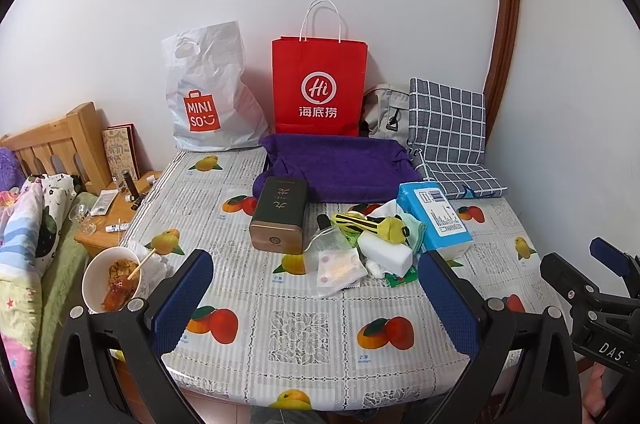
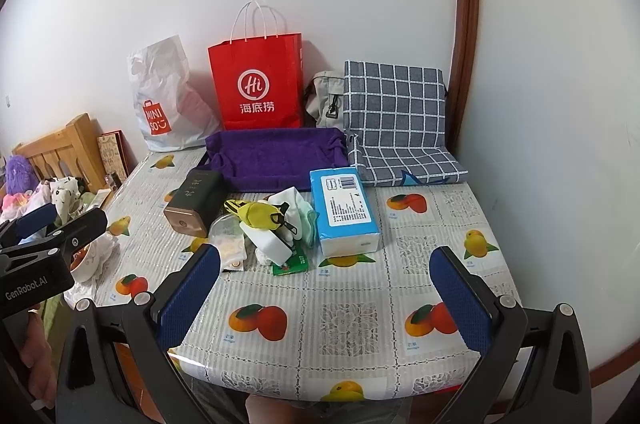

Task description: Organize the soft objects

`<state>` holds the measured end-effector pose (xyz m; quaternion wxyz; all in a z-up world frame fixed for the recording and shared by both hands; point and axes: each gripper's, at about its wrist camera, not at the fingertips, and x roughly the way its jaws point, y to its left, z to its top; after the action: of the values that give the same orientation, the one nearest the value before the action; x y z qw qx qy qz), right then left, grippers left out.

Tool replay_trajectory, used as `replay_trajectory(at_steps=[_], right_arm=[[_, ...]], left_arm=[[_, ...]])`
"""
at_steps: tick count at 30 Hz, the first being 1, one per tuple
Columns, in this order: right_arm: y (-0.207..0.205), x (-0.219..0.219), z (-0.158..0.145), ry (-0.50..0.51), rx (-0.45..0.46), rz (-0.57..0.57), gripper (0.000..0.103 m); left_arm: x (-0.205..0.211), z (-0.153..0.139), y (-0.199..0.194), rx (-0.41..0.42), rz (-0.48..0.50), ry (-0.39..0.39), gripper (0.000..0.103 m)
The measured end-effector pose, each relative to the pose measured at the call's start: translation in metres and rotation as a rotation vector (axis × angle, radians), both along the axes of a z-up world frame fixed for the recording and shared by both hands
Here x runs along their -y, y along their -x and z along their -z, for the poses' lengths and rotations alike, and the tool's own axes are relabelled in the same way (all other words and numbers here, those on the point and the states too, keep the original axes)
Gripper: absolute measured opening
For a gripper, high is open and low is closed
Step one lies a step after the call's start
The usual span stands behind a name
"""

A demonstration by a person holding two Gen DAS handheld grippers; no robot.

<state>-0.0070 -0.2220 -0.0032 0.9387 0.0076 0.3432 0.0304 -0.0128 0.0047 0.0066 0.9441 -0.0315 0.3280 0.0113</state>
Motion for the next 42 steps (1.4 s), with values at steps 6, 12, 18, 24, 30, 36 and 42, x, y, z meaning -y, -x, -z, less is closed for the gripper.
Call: replay_trajectory(at_steps=[6, 12, 18, 24, 30, 36, 42], right_arm=[[0.0006, 0.0007, -0.0019, -0.006, 0.003, -0.001, 0.103], [0.0012, 0.0009, -0.0035, -0.009, 0.008, -0.002, 0.103], [0.0014, 0.0008, -0.0032, -0.011, 0.008, -0.001, 0.103], [0.0018, 0.0024, -0.0031, -0.018, 0.010, 0.003, 0.103], [0.0018, 0.0025, -0.0033, -0.017, 0.010, 0.002, 0.103], [0.0026, 0.0024, -0.0043, -0.018, 0.012, 0.001, 0.103], [0.0035, 0.0024, -0.0050, -0.020, 0.014, 0.001, 0.103]], left_arm=[[0.0005, -0.0010, 0.0002, 0.000, 0.001, -0.001, 0.103], [0.0009, -0.0006, -0.0001, 0.000, 0.000, -0.002, 0.103], [0.0010, -0.0012, 0.0003, 0.000, -0.001, -0.003, 0.103], [0.0011, -0.0020, 0.0002, 0.002, 0.000, -0.004, 0.103], [0.0010, -0.0025, 0.0007, 0.003, 0.001, -0.004, 0.103], [0.0016, -0.0018, 0.0008, 0.003, 0.000, -0.005, 0.103], [0.0016, -0.0019, 0.0007, 0.004, 0.001, -0.005, 0.103]])
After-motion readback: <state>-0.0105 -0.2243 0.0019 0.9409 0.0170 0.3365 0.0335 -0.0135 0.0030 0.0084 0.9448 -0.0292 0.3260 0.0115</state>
